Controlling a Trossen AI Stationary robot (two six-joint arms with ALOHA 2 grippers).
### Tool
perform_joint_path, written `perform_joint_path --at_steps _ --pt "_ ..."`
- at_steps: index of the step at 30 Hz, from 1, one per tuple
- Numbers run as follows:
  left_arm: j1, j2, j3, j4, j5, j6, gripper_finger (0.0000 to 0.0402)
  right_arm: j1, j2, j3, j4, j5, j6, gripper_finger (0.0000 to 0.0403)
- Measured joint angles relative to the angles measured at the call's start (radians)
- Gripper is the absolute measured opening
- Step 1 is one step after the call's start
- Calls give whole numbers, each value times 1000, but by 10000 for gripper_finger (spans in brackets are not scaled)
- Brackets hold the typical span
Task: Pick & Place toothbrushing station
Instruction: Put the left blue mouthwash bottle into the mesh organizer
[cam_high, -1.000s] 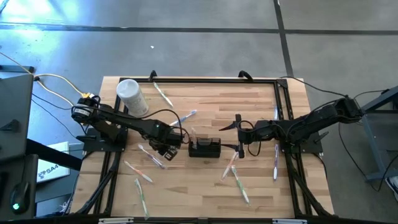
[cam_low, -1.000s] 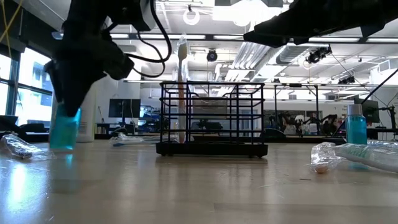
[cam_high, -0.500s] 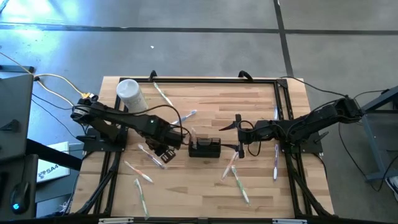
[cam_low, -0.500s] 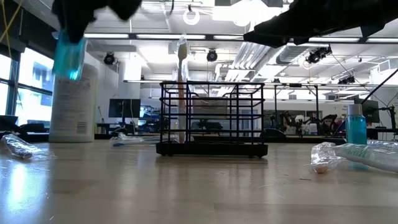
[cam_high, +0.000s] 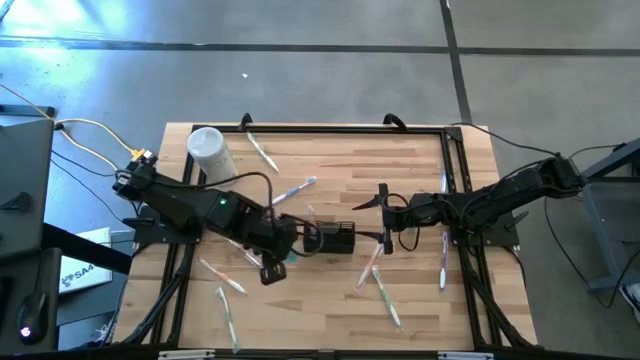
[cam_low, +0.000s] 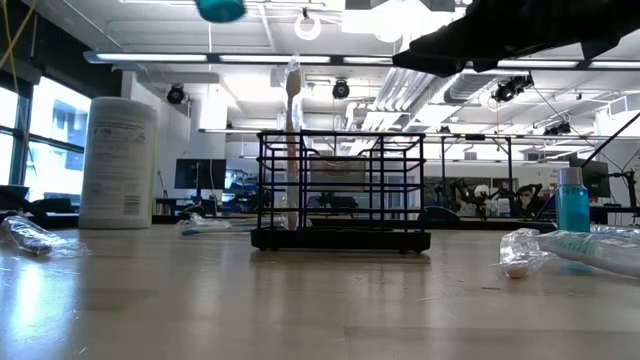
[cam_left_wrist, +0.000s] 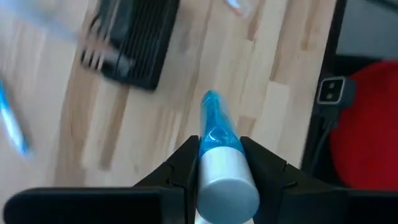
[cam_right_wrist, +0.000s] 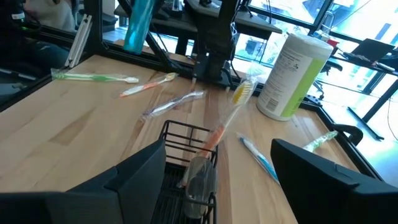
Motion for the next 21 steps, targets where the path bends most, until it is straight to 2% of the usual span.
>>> perform_joint_path --at_steps 2,7,14,21 --pt "11 26 0 42 3 102 88 10 -17 0 -24 22 10 283" --pt "54 88 13 93 58 327 88 59 -93 0 -115 153 23 283" --pt "119 156 131 37 58 496 88 123 -168 0 -190 236 23 283" --pt "184 240 268 -23 58 626 88 140 -182 0 -239 305 23 283"
